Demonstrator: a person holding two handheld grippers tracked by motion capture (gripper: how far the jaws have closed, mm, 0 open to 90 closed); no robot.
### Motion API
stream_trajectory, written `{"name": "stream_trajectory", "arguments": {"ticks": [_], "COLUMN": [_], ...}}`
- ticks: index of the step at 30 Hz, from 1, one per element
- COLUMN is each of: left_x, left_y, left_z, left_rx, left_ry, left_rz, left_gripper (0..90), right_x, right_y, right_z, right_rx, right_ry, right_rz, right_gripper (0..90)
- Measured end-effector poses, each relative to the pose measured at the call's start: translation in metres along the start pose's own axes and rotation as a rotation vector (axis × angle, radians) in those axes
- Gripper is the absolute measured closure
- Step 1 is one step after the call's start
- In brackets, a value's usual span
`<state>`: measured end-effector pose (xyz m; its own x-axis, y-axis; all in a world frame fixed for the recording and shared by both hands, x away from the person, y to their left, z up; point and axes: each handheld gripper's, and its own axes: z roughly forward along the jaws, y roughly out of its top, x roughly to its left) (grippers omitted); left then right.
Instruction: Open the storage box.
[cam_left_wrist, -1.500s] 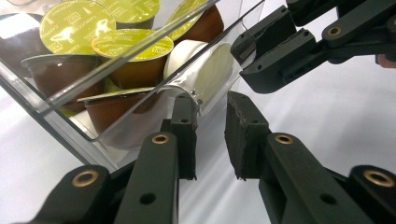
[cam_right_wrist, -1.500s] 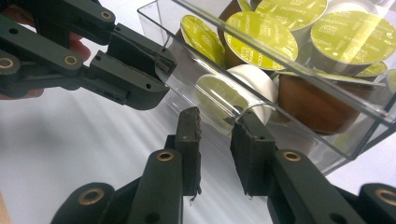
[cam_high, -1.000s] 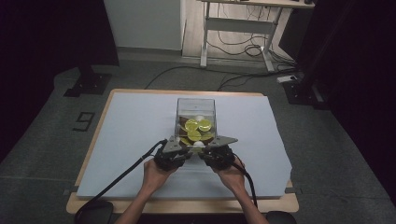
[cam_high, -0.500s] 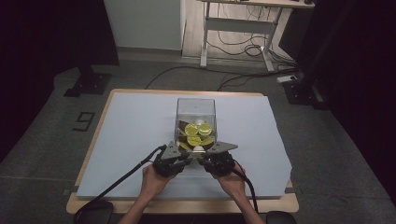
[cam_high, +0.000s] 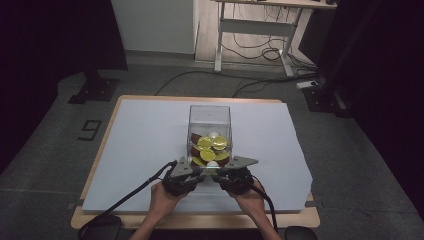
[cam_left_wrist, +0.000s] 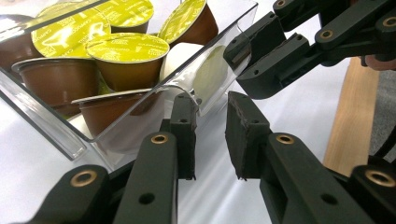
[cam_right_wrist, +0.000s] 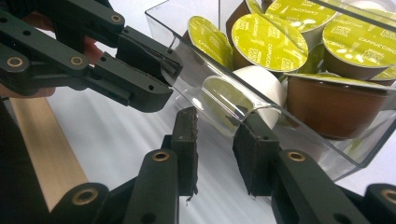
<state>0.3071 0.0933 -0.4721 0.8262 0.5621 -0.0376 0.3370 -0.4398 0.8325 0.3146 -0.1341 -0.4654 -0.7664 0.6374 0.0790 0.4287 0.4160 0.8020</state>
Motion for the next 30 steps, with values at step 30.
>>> {"name": "stream_trajectory", "arguments": {"ticks": [30], "left_x": [-0.018], "left_y": [-0.012], "left_z": [-0.014], "left_rx": [-0.015], "left_ry": [-0.045], "left_rz": [-0.006], "left_gripper": [72.2], "right_x": [0.017], "right_y": [-0.011], "right_z": [-0.017], "right_rx": [0.023], "right_ry": [0.028], "right_rz": [-0.034], "right_gripper": [76.7]}}
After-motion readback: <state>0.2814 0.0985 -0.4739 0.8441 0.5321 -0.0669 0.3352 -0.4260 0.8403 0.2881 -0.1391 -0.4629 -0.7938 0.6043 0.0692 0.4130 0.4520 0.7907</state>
